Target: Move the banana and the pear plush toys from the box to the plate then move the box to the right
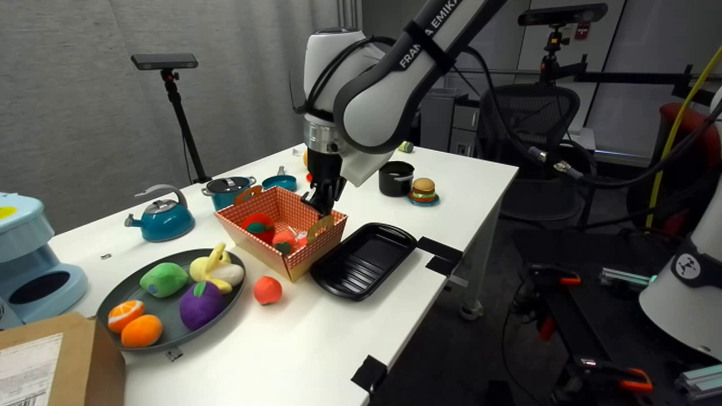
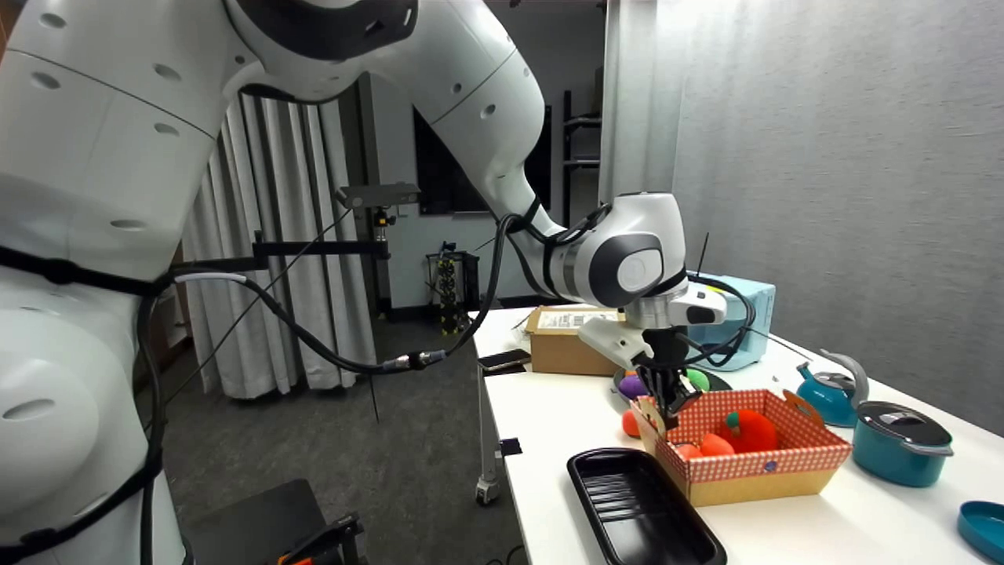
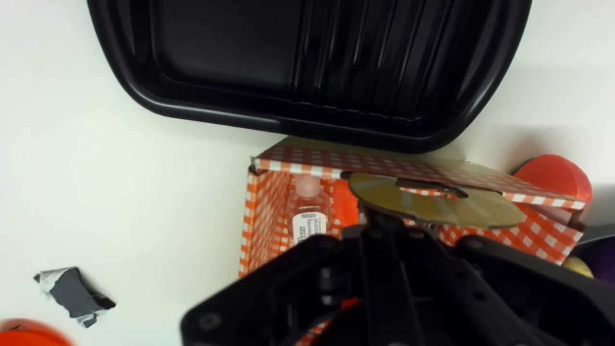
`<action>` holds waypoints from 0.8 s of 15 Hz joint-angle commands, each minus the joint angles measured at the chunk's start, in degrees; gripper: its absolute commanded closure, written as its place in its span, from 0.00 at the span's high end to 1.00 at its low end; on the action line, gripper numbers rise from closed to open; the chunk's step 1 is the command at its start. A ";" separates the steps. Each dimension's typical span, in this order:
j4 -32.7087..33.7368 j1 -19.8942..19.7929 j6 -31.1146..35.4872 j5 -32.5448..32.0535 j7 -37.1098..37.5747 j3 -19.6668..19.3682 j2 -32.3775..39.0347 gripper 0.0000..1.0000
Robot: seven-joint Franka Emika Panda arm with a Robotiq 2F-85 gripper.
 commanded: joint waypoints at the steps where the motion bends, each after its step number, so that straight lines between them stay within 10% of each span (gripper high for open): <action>1: 2.30 -1.94 -0.90 2.07 -0.39 0.91 0.71 0.00; 12: 10.66 -5.67 -6.19 10.76 -2.19 5.48 7.34 0.00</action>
